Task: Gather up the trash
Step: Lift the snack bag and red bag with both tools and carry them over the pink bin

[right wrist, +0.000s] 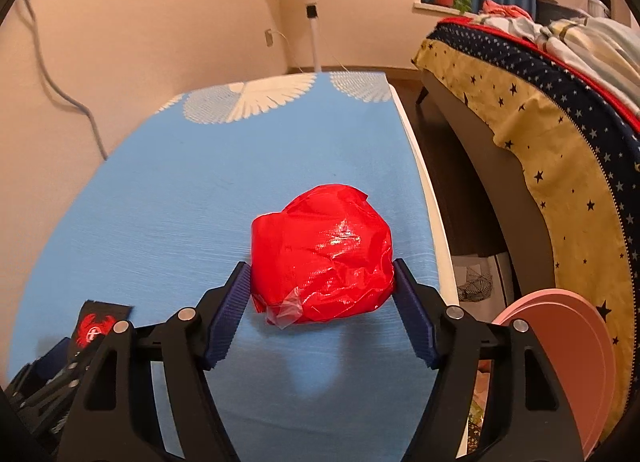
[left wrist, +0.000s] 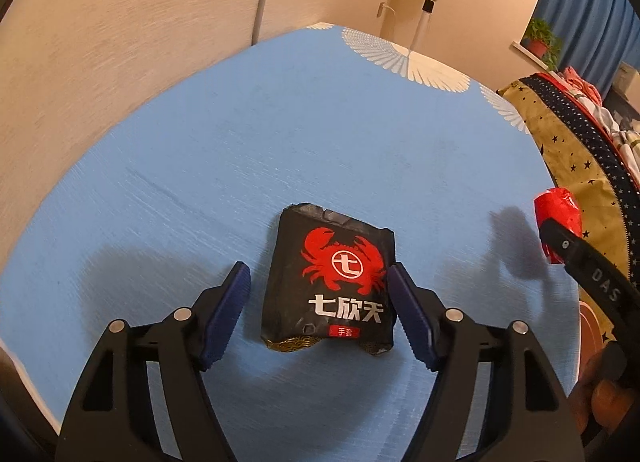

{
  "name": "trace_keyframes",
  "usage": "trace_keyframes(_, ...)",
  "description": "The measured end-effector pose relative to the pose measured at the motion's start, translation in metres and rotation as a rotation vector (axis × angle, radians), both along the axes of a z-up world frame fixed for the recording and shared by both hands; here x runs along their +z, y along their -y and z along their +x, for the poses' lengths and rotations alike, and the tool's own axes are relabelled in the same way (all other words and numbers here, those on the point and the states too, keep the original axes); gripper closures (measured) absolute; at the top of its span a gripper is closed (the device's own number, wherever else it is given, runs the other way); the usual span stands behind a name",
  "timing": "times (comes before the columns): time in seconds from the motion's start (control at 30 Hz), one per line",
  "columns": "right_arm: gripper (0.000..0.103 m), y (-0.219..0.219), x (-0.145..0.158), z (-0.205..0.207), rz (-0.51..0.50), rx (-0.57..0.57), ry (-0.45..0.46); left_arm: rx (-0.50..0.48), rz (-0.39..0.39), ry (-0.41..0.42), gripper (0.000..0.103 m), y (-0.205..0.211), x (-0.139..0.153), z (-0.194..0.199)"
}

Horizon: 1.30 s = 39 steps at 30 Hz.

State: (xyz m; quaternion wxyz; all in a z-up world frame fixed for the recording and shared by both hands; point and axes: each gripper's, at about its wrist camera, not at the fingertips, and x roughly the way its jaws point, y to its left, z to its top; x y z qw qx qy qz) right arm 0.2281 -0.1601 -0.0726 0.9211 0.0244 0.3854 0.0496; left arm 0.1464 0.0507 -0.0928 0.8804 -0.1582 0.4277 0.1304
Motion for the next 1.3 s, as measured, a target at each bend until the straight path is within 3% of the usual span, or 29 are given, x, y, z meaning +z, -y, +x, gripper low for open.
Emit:
trace_keyframes(0.17, 0.033, 0.005, 0.011, -0.013, 0.019, 0.008, 0.017, -0.016, -0.011, 0.018, 0.054, 0.001, 0.001, -0.005)
trace_keyframes(0.23, 0.033, 0.007, 0.016, -0.019, 0.021, 0.01, 0.028, -0.022, -0.005, 0.035, 0.074, 0.002, 0.005, -0.007)
trace_keyframes(0.33, 0.033, 0.014, 0.028, -0.03, 0.029, 0.015, 0.049, -0.047, 0.018, 0.07, 0.088, 0.006, 0.015, -0.01)
trace_keyframes(0.43, 0.033, 0.022, 0.037, -0.04, 0.035, 0.009, 0.065, -0.074, 0.018, 0.107, 0.093, 0.011, 0.023, -0.015)
trace_keyframes(0.67, 0.033, 0.037, 0.058, -0.065, 0.044, 0.003, 0.101, -0.131, 0.018, 0.181, 0.1, 0.022, 0.044, -0.029)
trace_keyframes(1.3, 0.033, 0.064, 0.085, -0.131, 0.048, -0.043, 0.18, -0.231, 0.076, 0.272, 0.1, 0.049, 0.08, -0.053)
